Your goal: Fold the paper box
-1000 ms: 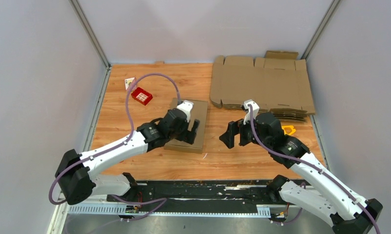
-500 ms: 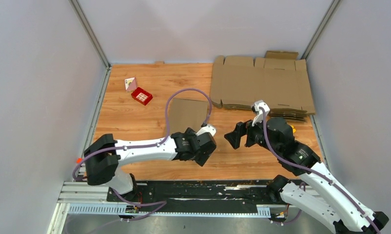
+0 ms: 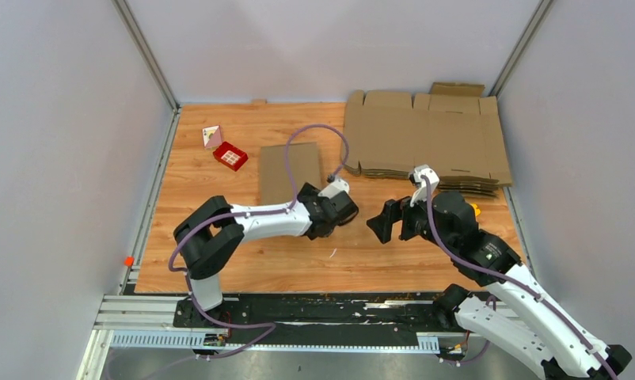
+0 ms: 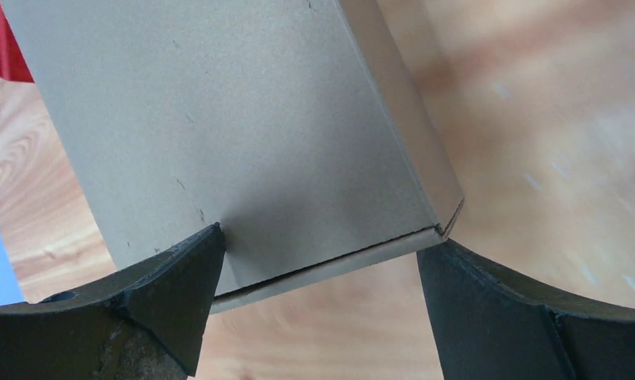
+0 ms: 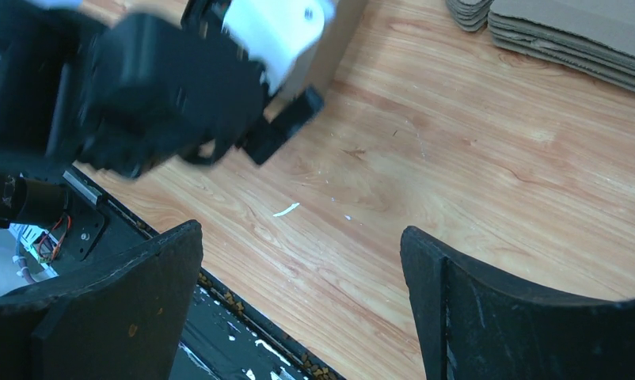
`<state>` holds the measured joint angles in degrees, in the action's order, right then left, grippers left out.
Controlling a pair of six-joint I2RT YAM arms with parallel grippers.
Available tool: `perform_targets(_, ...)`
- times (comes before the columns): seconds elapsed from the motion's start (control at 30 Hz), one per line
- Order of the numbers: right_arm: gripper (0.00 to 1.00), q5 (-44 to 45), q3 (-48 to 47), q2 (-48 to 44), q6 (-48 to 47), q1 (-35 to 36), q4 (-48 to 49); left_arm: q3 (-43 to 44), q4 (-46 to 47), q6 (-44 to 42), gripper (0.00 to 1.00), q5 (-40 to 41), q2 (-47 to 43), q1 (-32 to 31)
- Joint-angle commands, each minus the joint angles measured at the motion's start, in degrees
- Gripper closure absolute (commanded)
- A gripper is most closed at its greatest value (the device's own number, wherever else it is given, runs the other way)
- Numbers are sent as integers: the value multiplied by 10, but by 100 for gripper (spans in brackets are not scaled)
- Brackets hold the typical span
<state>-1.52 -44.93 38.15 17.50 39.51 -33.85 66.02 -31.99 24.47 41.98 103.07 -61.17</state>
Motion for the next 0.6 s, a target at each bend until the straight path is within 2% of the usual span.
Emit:
perform_targets(0.0,5,15,-9,-19,-3,-1,-1,10,101,-64,5,-28,43,96)
perform_targets(0.2,5,15,-12,-20,-7,-1,-8,59,169,-170,12,-27,103,176)
perform_targets(0.33,5,15,-13,-14,-8,-1,-6,89,204,-235,15,-60,125,224)
perform_targets(0.43,5,15,-16,-11,-9,-1,-7,135,193,-276,16,-78,149,269)
perform_targets(0.57,5,15,-19,-10,-8,-1,-10,214,154,-331,22,-138,172,304)
